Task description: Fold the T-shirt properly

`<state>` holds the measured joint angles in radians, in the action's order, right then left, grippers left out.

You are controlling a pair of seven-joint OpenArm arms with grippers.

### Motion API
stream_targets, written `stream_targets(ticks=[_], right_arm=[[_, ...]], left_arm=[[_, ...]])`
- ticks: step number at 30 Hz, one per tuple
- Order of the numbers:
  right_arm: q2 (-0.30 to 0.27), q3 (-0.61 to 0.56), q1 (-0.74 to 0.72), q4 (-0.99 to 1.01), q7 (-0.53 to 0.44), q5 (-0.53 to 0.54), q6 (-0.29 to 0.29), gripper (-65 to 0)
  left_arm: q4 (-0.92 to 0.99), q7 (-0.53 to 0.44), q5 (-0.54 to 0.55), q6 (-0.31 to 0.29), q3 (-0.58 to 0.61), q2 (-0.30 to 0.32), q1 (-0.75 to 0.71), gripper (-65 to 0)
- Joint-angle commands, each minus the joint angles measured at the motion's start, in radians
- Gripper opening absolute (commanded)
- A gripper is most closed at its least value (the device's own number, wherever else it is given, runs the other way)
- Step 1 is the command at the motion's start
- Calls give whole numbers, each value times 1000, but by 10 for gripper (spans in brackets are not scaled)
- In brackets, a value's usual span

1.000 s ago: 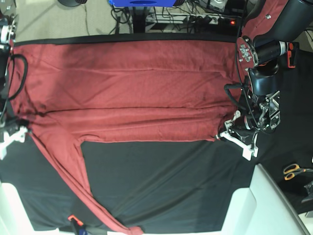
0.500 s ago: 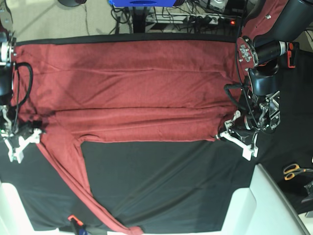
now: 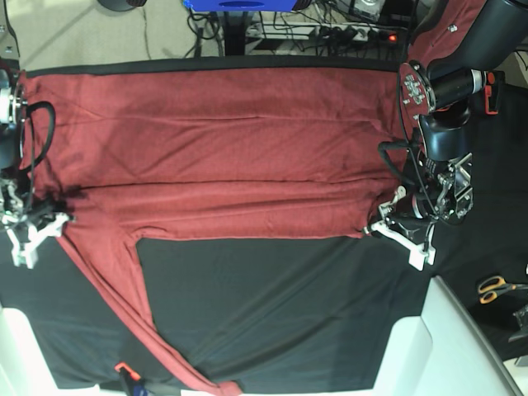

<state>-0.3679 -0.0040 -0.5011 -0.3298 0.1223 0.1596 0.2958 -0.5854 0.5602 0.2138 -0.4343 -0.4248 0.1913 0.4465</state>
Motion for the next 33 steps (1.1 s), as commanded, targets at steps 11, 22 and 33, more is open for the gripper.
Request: stream_targets(ticks=[11, 22, 33], right_arm=[[-4, 2, -51, -33, 6, -58, -16, -648], [-26, 0, -38, -183, 53, -58, -17, -648], [-26, 3, -43, -200, 53, -59, -17, -648]], left_arm=[[-15, 4, 0, 2, 1, 9, 28, -650], [-61, 37, 0, 2, -1, 9, 73, -650], [-221, 113, 0, 2, -1, 7, 76, -650]])
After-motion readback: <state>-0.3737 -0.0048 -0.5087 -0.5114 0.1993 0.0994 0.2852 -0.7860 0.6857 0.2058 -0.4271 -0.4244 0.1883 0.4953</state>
